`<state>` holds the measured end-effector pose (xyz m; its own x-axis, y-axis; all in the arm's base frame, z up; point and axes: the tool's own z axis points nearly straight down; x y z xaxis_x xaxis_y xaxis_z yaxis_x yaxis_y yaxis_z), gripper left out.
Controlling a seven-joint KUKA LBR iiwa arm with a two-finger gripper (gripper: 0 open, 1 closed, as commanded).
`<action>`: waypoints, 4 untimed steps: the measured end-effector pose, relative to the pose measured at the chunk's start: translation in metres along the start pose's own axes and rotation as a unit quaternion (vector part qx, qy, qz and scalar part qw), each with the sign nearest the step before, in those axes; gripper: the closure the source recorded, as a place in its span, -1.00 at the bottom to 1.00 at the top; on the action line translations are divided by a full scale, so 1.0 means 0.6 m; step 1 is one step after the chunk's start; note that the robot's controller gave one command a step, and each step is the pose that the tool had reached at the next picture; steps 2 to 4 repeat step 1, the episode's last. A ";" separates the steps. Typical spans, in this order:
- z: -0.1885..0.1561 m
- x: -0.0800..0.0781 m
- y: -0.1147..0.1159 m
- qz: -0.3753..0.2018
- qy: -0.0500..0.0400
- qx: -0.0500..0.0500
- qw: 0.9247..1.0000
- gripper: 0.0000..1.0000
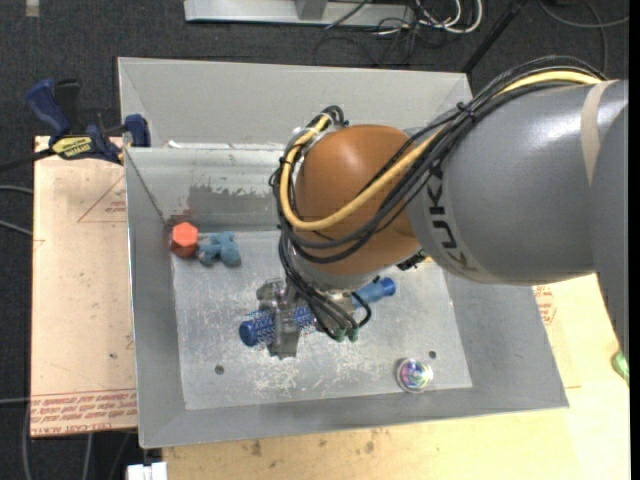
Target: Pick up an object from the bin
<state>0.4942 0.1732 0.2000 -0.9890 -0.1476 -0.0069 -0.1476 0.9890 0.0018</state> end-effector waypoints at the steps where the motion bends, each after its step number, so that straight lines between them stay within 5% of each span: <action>1: -0.147 -0.062 0.059 -0.176 0.000 -0.001 0.984 1.00; 4: -0.147 -0.062 0.059 -0.176 0.000 -0.001 0.984 1.00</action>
Offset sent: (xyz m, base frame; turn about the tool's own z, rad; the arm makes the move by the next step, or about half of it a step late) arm 0.0300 0.0389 0.0878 -0.3556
